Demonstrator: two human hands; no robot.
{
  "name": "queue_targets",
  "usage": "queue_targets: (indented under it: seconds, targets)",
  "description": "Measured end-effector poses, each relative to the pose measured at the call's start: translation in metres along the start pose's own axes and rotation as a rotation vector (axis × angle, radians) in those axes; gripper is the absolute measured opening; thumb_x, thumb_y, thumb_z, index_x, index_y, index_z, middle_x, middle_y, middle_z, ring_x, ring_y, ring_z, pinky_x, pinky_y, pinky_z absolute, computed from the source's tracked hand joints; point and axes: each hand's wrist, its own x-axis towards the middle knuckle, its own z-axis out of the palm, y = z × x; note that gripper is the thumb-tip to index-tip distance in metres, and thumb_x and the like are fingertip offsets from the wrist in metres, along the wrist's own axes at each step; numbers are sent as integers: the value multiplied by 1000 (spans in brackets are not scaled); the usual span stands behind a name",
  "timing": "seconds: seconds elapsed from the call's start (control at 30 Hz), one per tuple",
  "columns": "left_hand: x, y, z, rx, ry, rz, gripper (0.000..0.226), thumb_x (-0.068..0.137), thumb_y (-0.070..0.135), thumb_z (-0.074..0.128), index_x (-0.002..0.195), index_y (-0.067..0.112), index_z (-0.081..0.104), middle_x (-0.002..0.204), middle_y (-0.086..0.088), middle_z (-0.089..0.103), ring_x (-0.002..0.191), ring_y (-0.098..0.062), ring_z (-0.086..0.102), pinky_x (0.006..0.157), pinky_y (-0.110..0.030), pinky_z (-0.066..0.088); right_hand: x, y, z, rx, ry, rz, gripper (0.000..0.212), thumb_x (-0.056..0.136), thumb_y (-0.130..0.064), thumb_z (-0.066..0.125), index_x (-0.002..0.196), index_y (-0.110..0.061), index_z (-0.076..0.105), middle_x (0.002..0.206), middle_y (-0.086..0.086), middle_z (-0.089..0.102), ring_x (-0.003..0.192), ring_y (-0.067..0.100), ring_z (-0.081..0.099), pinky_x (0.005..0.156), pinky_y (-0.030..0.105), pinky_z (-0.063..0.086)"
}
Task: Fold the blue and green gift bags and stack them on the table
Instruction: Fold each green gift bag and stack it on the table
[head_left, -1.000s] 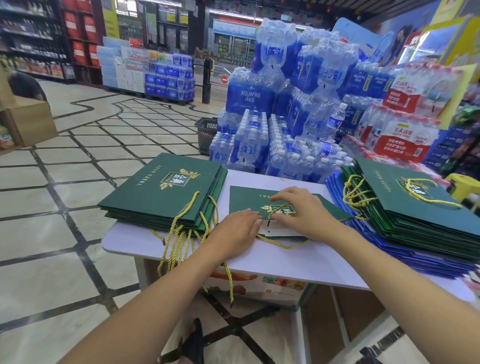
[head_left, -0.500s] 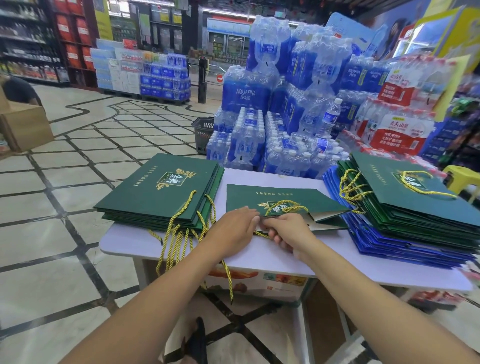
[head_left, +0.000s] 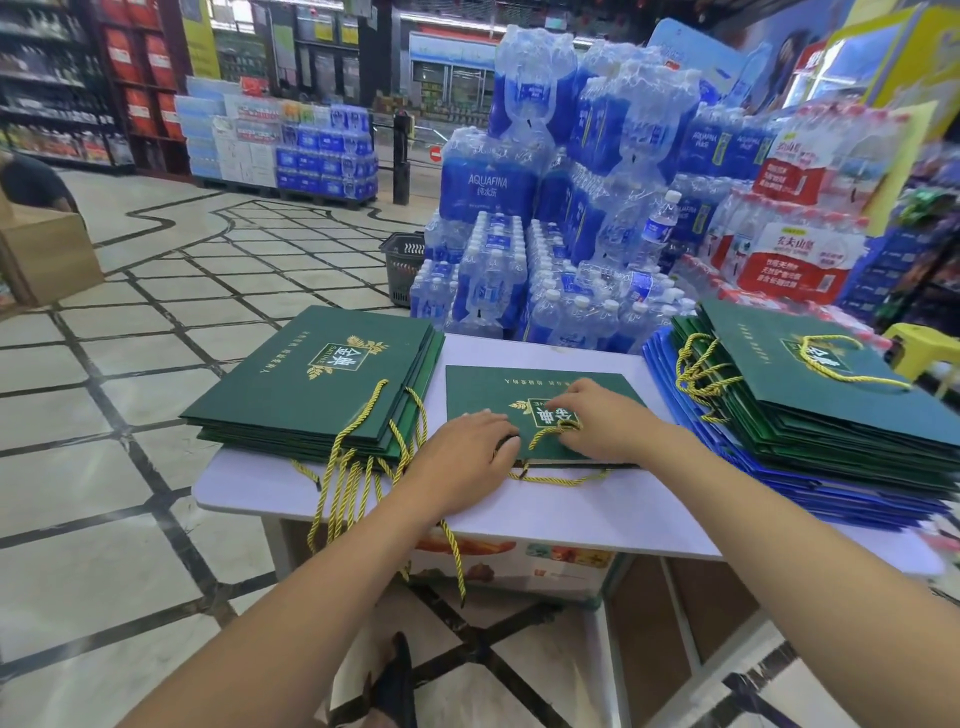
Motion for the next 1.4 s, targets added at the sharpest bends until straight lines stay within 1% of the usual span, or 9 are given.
queue_targets:
  seconds: [0.1, 0.17, 0.33, 0.47, 0.6, 0.93, 1.2, 1.3, 1.4]
  targets:
    - [1, -2, 2, -1, 12, 13, 28, 108, 36, 33, 100, 27, 58, 100, 11, 58, 107, -13, 55, 112, -45, 41, 12, 5, -9, -40, 39, -74, 19, 95, -41, 62, 109, -32, 73, 115, -5, 67, 111, 20, 60, 92, 36, 47]
    - [1, -2, 2, 17, 13, 36, 33, 107, 41, 34, 112, 25, 64, 112, 12, 63, 114, -12, 54, 110, -44, 41, 19, 4, -22, 291, 11, -42, 15, 96, -32, 62, 91, -22, 73, 93, -4, 72, 88, 12, 65, 76, 30, 49]
    - [-1, -2, 1, 49, 3, 43, 52, 102, 61, 34, 128, 25, 61, 130, 10, 61, 121, -13, 54, 119, -42, 34, 50, 0, -43, 863, -10, 90, 19, 92, -14, 50, 72, -13, 49, 59, 2, 45, 46, 17, 45, 60, 29, 49]
    - [-2, -3, 2, 87, 12, 74, 55, 99, 64, 39, 134, 26, 57, 136, 9, 58, 126, -14, 52, 124, -43, 26, 81, 4, -29, 773, 162, 169, 44, 102, -36, 53, 64, -19, 36, 57, -1, 32, 50, 19, 29, 53, 27, 34]
    - [0, -4, 4, 85, 10, 80, 55, 96, 64, 42, 136, 27, 57, 141, 10, 55, 130, -14, 49, 124, -41, 26, 100, 17, -4, 589, 269, 254, 58, 103, -52, 45, 56, -18, 37, 55, -2, 45, 56, 22, 45, 63, 35, 38]
    - [1, -3, -6, 5, -3, 52, 50, 95, 55, 61, 136, 27, 61, 142, 10, 57, 131, -12, 50, 111, -30, 38, 102, 24, 13, 407, 215, 240, 51, 102, -57, 44, 69, -20, 56, 73, 0, 61, 79, 25, 60, 71, 38, 45]
    - [18, 11, -28, 270, -48, 96, 28, 106, 44, 42, 104, 27, 65, 106, 7, 70, 99, -22, 65, 76, -41, 54, 21, 10, -16, 314, 69, -222, 28, 93, -56, 64, 106, -33, 73, 94, -22, 63, 82, -15, 54, 71, 10, 38]
    - [26, 12, -39, 424, 73, 174, 35, 109, 45, 35, 108, 30, 67, 106, 7, 72, 101, -22, 66, 74, -36, 48, -2, 11, -16, 39, 59, -331, 52, 86, -72, 54, 127, -42, 62, 113, -21, 62, 100, -2, 58, 86, 30, 48]
    - [33, 11, -51, 490, 221, 218, 39, 107, 48, 35, 106, 33, 72, 104, 11, 74, 101, -19, 67, 82, -37, 45, -10, 9, -28, -148, 164, -324, 37, 100, -54, 46, 130, -38, 61, 119, -12, 64, 106, 16, 62, 85, 38, 52]
